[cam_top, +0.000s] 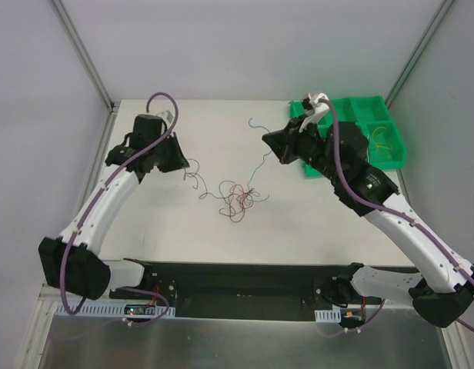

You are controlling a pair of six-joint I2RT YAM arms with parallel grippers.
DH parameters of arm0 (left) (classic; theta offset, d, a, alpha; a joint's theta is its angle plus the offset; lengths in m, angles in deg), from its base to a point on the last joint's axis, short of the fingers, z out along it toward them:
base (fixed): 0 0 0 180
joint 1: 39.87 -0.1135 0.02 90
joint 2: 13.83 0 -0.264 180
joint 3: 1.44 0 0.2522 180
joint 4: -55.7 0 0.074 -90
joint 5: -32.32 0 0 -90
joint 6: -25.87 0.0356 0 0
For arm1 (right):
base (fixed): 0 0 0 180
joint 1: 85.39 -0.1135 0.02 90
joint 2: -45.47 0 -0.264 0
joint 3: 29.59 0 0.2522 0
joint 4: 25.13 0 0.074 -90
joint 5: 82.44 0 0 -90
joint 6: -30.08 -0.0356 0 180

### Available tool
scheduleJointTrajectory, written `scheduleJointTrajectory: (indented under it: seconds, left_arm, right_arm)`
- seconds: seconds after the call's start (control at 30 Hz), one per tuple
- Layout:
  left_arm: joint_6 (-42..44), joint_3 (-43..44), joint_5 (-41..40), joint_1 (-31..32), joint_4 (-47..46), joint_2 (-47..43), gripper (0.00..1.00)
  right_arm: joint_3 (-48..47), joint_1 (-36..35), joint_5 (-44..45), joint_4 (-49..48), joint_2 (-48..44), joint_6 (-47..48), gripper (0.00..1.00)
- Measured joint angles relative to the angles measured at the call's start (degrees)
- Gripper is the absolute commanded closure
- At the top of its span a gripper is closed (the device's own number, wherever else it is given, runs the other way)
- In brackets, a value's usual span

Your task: Untangle the cables

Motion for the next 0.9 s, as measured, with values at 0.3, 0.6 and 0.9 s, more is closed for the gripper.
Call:
scheduleJointTrajectory:
  seconds: [0.3, 0.6, 0.9]
  left_arm:
    - [-5.2, -11.4, 21.0, 0.0, -7.7, 5.5, 0.18]
    - [-4.9, -12.3, 26.9, 13.5, -24.4, -1.5, 0.05]
    - [-6.0, -13.1, 26.4, 20.4, -40.0, 5.6, 0.23]
  right_arm:
    - [-14.4, 0.0, -9.0, -3.2, 2.1, -5.9, 1.00]
    - [-23.2, 0.0, -11.1, -4.6, 6.4, -10.1, 1.00]
    - [-31.4, 0.0, -11.9, -5.0, 7.6, -13.8, 1.00]
